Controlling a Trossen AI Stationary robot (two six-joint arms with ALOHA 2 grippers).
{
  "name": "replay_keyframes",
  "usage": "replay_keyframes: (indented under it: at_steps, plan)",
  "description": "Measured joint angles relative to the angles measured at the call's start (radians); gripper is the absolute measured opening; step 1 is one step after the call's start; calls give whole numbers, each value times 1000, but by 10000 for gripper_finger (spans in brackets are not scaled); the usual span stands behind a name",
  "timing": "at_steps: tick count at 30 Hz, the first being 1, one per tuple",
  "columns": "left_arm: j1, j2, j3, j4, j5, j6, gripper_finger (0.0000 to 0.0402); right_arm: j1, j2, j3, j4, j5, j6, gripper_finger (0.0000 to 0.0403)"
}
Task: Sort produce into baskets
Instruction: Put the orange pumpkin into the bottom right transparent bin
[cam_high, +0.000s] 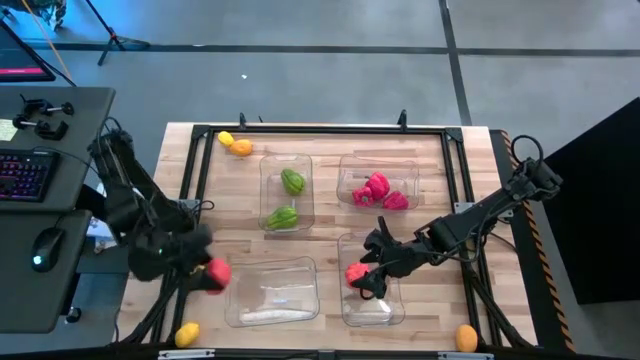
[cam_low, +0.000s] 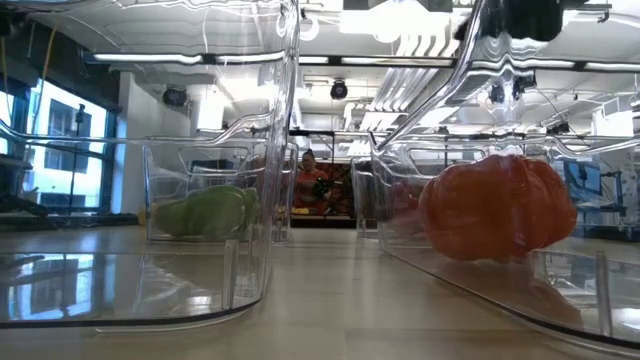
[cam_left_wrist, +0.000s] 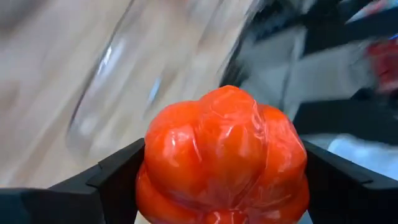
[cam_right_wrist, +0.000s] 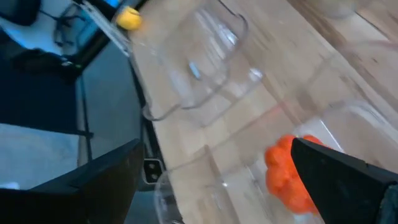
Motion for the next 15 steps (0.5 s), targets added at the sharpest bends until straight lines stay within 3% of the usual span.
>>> replay_keyframes:
  at_steps: [3,8,11,15]
  plan:
    - [101,48,0,102,-16,179,321,0,-17,0,30,18,-5,397]
    - [286,229,0,388,61,491,321,0,-106,0,118,129,-27,397]
    - [395,360,0,615,114,691,321,0,-182,0,185,231,-95,397]
    - [531,528,0,966,202,865,321,19,-254,1,300,451,-237,397]
